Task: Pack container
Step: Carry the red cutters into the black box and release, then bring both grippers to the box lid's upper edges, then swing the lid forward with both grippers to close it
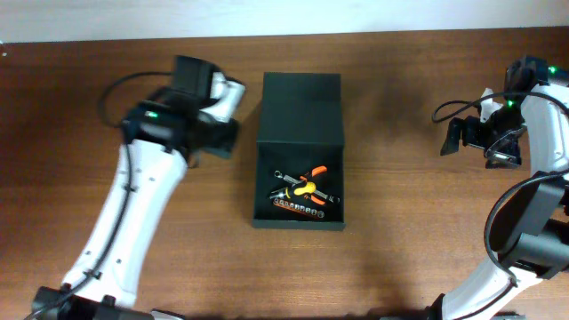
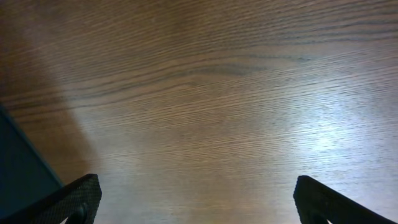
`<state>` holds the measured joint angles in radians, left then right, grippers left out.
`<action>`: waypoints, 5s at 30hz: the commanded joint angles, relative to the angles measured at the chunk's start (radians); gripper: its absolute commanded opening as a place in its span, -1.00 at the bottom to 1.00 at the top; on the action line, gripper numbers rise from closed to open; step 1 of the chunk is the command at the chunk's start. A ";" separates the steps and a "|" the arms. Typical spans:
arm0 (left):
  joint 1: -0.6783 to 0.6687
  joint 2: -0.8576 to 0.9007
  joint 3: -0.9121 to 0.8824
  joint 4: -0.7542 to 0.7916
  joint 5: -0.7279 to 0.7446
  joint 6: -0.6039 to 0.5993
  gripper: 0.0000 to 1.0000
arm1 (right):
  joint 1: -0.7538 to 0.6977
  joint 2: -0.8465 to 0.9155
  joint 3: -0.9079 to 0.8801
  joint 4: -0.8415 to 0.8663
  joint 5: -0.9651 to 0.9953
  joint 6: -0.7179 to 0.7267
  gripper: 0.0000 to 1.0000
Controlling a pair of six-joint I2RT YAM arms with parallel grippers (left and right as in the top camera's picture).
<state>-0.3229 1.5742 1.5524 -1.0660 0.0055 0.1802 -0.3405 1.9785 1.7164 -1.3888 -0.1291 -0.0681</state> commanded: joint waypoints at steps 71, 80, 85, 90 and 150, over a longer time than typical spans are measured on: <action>0.267 0.818 0.410 -0.005 0.663 0.025 -0.96 | 0.315 0.312 0.082 0.312 -0.637 -0.025 -0.92; 0.267 0.882 0.410 0.095 0.740 -0.012 -0.96 | 0.328 0.387 0.088 0.489 -0.701 0.050 -0.92; 0.267 0.895 0.410 0.120 0.740 -0.021 -0.96 | 0.349 0.401 0.088 0.527 -0.720 0.050 -0.92; 0.267 0.915 0.410 0.144 0.779 -0.035 -0.96 | 0.360 0.401 0.088 0.553 -0.720 0.051 -0.92; 0.199 0.827 1.173 -0.622 0.712 0.128 -0.97 | 0.367 0.311 0.673 -0.311 -0.684 -0.438 -0.90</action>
<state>-0.1040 2.4790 2.7049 -1.6806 0.7349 0.2939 0.0151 2.3711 2.3714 -1.6943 -0.8459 -0.4877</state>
